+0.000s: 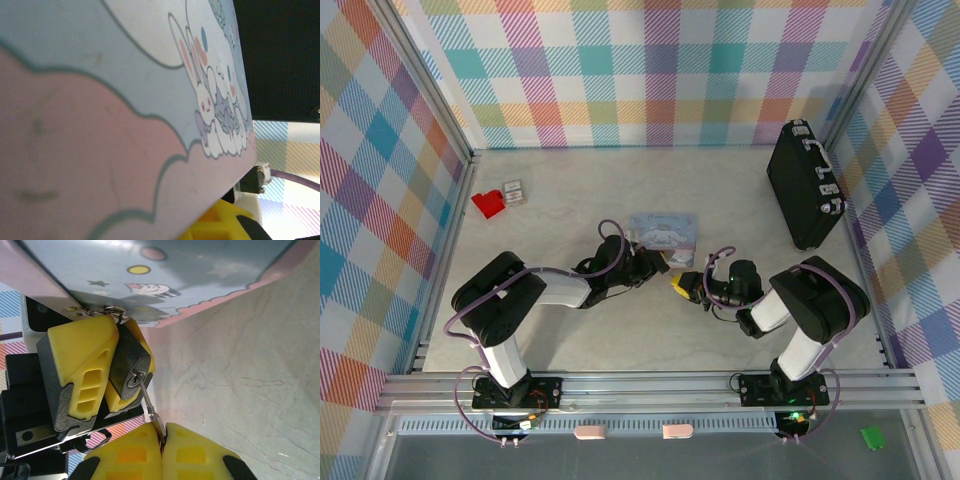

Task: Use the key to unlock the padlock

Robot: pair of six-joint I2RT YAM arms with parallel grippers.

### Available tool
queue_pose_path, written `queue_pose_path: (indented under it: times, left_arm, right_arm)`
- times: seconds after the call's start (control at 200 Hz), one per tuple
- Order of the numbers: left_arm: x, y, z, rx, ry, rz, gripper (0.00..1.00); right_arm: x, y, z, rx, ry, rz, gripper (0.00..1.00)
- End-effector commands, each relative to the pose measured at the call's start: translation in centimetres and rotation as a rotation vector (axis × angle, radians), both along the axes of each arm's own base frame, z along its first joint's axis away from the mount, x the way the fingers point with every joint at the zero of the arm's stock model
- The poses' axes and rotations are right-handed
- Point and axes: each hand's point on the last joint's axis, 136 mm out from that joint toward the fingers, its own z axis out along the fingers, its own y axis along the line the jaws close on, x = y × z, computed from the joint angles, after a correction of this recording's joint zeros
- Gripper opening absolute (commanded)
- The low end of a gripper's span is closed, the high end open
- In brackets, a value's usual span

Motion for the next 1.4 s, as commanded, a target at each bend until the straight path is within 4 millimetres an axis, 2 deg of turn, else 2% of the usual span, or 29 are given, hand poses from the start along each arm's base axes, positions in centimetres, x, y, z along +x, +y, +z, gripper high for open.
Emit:
queue_pose_path:
  times: [0.0, 0.395, 0.665, 1.035, 1.395]
  left_arm:
    - [0.4, -1.0, 3.1, -0.127, -0.052, -0.019, 0.00]
    - [0.5, -1.3, 4.2, -0.155, -0.068, -0.030, 0.00]
    - [0.4, -1.3, 4.7, -0.168, -0.074, -0.030, 0.00]
    - [0.3, -1.6, 6.4, -0.212, -0.098, -0.041, 0.00]
    - [-0.2, -1.8, 7.8, -0.266, -0.105, -0.049, 0.00]
  right_arm:
    - [0.9, 0.3, 1.1, 0.033, -0.052, -0.016, 0.00]
    - [1.8, 0.7, 1.8, 0.060, -0.093, -0.010, 0.00]
    - [2.3, 1.4, 3.2, 0.112, -0.079, 0.016, 0.00]
    - [3.0, 2.0, 5.0, 0.153, -0.099, 0.032, 0.00]
    - [4.5, 1.3, 6.6, 0.184, -0.126, 0.018, 0.00]
